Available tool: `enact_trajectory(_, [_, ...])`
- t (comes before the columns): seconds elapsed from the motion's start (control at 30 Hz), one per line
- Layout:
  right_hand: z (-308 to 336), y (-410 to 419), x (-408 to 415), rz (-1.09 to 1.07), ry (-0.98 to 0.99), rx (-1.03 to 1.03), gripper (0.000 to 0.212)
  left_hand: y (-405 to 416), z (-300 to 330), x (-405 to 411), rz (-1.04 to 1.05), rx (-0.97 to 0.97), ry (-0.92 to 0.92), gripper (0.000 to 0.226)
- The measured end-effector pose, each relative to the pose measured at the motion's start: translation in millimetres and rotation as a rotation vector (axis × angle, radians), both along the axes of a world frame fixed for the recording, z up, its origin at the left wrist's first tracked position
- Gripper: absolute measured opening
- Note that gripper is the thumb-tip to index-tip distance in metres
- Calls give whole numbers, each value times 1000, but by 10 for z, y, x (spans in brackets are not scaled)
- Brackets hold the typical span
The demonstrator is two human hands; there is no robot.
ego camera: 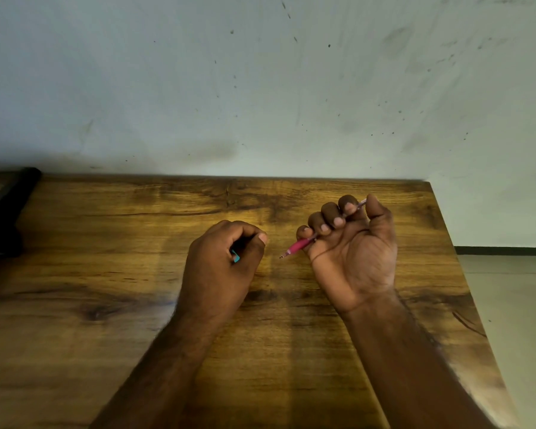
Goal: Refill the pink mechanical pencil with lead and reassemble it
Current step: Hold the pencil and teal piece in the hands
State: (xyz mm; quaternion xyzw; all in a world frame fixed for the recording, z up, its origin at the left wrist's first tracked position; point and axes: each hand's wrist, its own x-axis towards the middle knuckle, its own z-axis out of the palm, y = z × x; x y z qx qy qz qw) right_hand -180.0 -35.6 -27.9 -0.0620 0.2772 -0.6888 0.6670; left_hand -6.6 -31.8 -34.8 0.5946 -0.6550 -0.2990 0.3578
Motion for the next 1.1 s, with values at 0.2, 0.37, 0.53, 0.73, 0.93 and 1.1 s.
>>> enact_trajectory(0.2, [8,-1,3,-9,0,-7,38,-1,-3,-5,-1,2,5,9])
enact_trajectory(0.37, [8,5,-6,-11,8,-5,34,3,-5,-4,-4,0,14,10])
enact_trajectory(0.53, [3,2,-2,-5,-16,0,37,2,-7,-7,-5,1,12,8])
enact_trajectory(0.73, [0,-4,1,1,-36,20,43,8,-9,-8,-2,7,16,9])
enact_trajectory(0.93, [-6,-6,-14,-32,-8,41,40,8,-1,-9,4,22,23,10])
enact_trajectory(1.1, [-11,-4,-2,-18,-8,35,42,11,3,-6,4,26,28,10])
